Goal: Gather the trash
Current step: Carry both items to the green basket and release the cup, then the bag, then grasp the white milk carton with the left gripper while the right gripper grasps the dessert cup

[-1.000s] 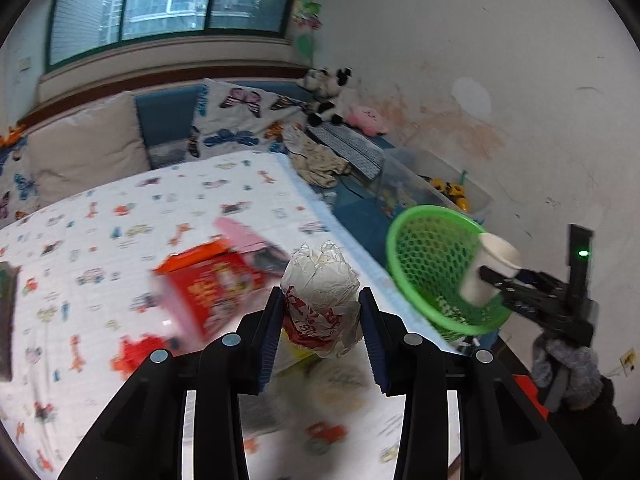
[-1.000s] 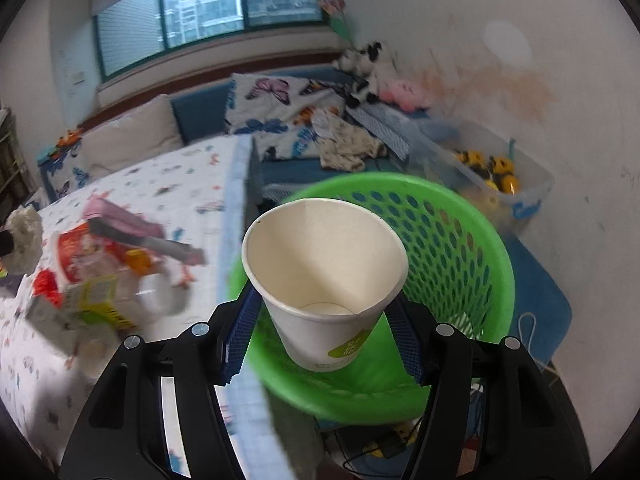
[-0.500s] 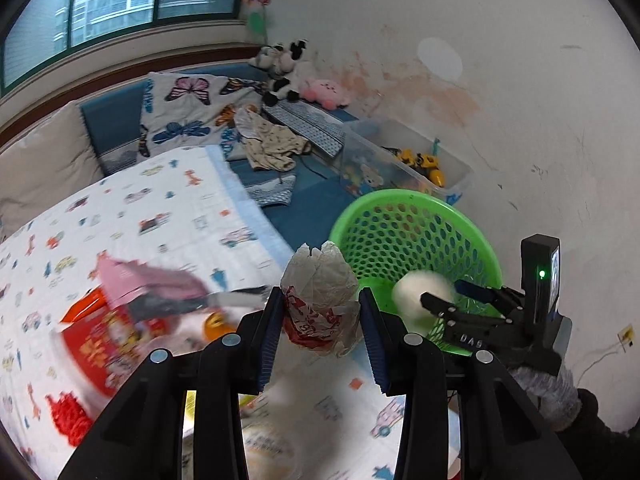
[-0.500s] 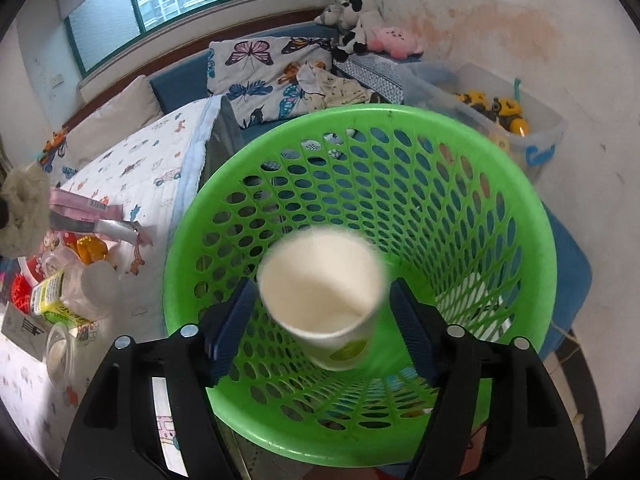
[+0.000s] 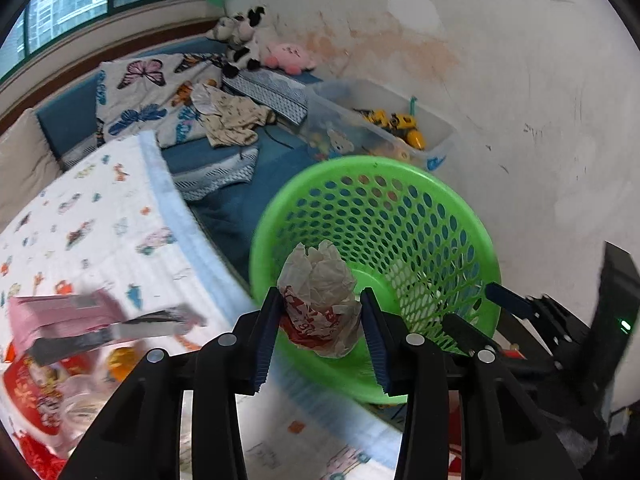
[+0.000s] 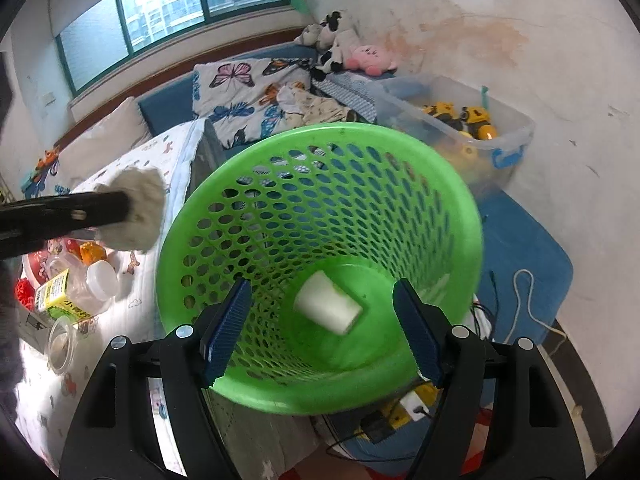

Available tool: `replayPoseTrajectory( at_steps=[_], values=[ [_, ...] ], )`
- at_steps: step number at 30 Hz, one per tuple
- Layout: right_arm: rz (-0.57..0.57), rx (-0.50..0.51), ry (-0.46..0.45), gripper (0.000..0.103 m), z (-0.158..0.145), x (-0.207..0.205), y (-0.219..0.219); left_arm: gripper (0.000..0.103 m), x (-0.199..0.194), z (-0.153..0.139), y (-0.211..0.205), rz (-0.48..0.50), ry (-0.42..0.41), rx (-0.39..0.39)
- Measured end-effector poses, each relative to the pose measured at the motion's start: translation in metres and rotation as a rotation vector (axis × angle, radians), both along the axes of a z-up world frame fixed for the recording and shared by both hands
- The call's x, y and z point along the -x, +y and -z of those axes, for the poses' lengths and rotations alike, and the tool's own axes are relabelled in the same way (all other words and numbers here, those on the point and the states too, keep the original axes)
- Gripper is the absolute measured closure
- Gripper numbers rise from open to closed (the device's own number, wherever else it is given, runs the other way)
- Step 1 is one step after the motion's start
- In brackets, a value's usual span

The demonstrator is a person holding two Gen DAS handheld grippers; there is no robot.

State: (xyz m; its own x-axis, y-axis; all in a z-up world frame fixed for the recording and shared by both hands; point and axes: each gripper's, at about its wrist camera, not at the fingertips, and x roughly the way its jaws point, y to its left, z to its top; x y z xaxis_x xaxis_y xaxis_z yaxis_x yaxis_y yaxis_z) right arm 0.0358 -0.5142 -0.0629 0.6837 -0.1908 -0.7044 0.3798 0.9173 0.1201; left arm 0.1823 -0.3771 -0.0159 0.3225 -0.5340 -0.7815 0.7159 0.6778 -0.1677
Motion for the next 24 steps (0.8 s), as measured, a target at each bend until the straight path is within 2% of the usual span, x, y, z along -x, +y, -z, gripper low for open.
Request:
replayPoseTrajectory(
  at_steps=[2, 4, 5, 8, 9, 15, 20, 24],
  values=[
    [0.007, -0.004, -0.005, 0.029, 0.0, 0.006, -0.001, 0.061, 0.001, 0.006, -0.011, 0.008, 0.008, -0.011],
    [0.015, -0.006, -0.01, 0.029, -0.001, 0.013, -0.002, 0.054, 0.003, 0.009, -0.017, 0.011, 0.015, -0.015],
    [0.017, -0.004, -0.011, 0.029, -0.001, 0.015, -0.001, 0.047, 0.004, 0.01, -0.019, 0.011, 0.021, -0.014],
    [0.024, 0.004, -0.009, 0.029, -0.001, 0.022, 0.0, 0.039, 0.01, 0.012, -0.023, 0.025, 0.015, -0.004],
    [0.027, 0.007, -0.009, 0.029, -0.001, 0.025, 0.001, 0.033, 0.011, 0.012, -0.022, 0.025, 0.013, -0.003],
    [0.023, -0.009, -0.019, 0.029, -0.001, 0.037, 0.009, 0.033, 0.023, 0.0, 0.004, 0.018, -0.015, 0.036],
    [-0.014, -0.031, -0.034, 0.028, -0.004, 0.042, 0.026, 0.033, 0.036, -0.011, 0.049, 0.014, -0.055, 0.049],
    [-0.05, -0.038, -0.048, 0.028, -0.01, 0.041, 0.04, 0.033, 0.044, -0.016, 0.097, 0.023, -0.091, 0.03]
  ],
)
